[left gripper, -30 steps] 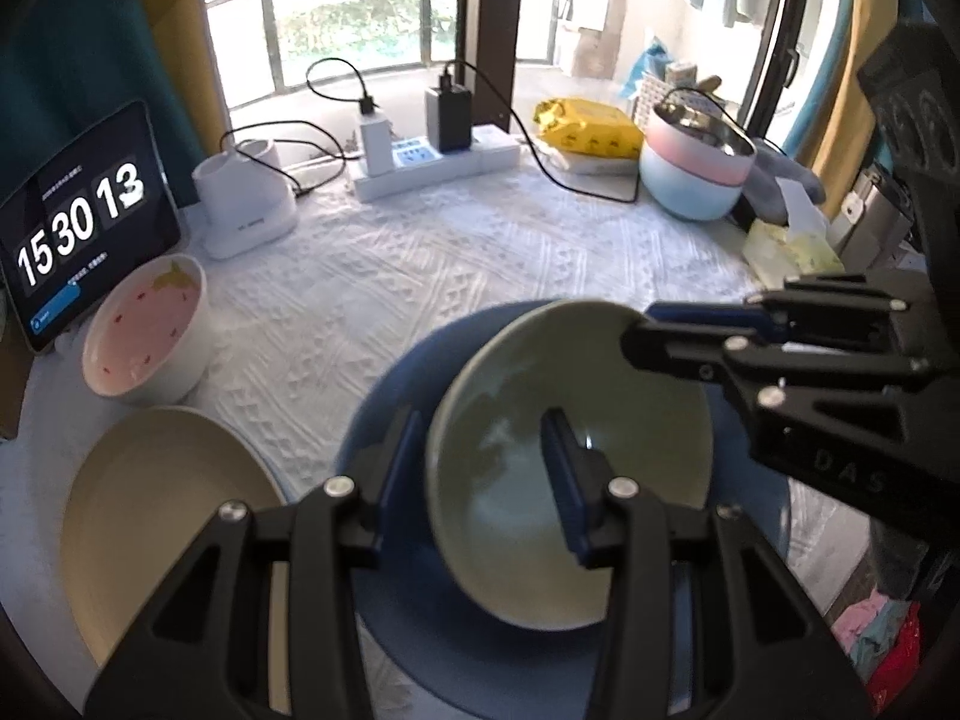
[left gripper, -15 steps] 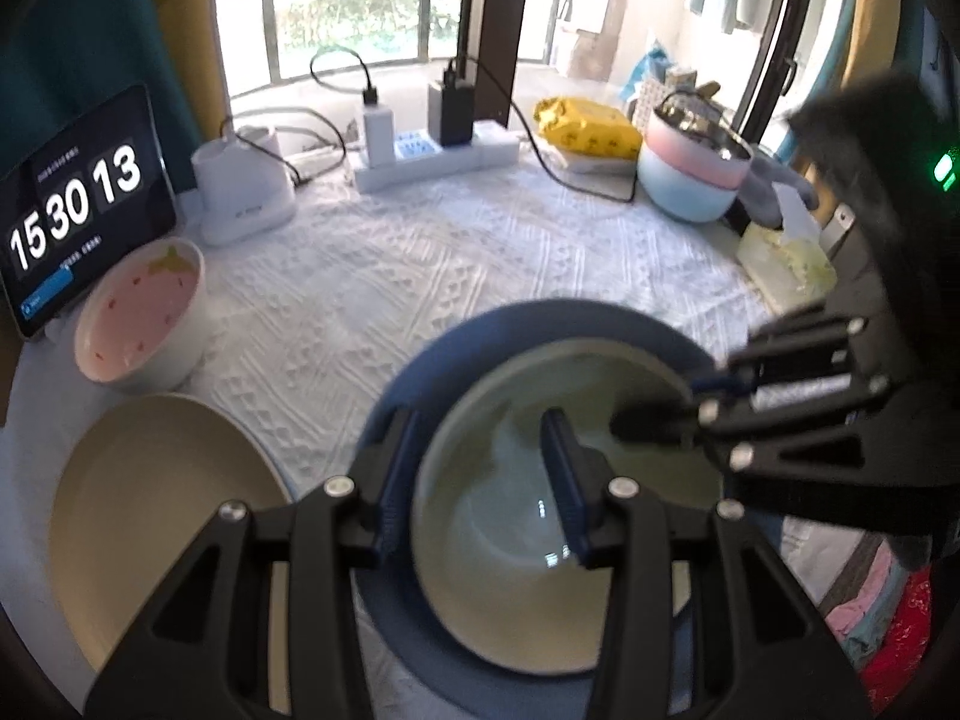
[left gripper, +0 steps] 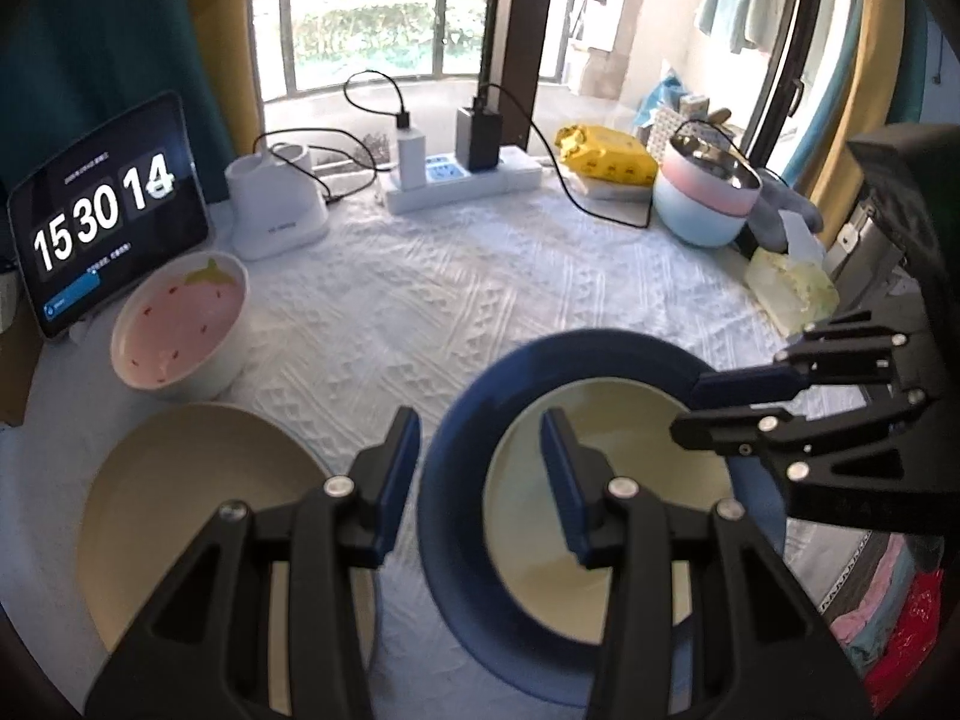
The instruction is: Organize plates and bowls
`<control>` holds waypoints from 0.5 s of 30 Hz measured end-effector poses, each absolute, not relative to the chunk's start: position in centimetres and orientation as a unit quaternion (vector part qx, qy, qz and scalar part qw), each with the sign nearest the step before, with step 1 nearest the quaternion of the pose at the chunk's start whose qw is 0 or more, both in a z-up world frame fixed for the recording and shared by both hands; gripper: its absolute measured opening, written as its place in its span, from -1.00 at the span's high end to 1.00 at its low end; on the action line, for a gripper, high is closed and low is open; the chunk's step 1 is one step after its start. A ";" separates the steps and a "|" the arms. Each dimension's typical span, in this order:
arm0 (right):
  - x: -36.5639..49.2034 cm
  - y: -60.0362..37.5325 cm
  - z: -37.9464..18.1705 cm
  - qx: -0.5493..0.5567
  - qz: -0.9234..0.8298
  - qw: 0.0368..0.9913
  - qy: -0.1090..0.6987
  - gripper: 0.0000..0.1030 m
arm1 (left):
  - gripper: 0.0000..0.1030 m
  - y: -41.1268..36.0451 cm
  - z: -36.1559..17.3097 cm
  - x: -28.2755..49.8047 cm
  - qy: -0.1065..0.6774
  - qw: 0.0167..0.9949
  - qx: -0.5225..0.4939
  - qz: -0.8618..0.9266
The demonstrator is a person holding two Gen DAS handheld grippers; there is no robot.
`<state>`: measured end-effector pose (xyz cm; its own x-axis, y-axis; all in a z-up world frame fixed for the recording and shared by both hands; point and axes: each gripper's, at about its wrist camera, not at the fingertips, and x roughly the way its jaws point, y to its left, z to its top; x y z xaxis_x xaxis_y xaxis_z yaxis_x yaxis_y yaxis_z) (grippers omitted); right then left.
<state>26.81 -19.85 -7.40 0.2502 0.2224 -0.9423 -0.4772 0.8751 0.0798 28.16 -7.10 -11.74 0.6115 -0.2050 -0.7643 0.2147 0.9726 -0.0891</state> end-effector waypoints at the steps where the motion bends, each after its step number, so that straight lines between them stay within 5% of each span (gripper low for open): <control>1: 26.7 -19.8 -7.1 -0.111 0.223 0.787 0.565 0.49 | 0.16 -6.9 -11.5 28.1 0.424 0.898 0.004 -0.117; 10: 27.2 -18.7 -4.7 -0.096 0.210 0.820 0.523 0.35 | 0.14 -4.3 -9.5 27.1 0.396 0.912 -0.022 -0.100; 15: 27.9 -17.4 -3.9 -0.083 0.205 0.834 0.505 0.11 | 0.11 -1.9 -8.7 26.6 0.377 0.921 -0.028 -0.089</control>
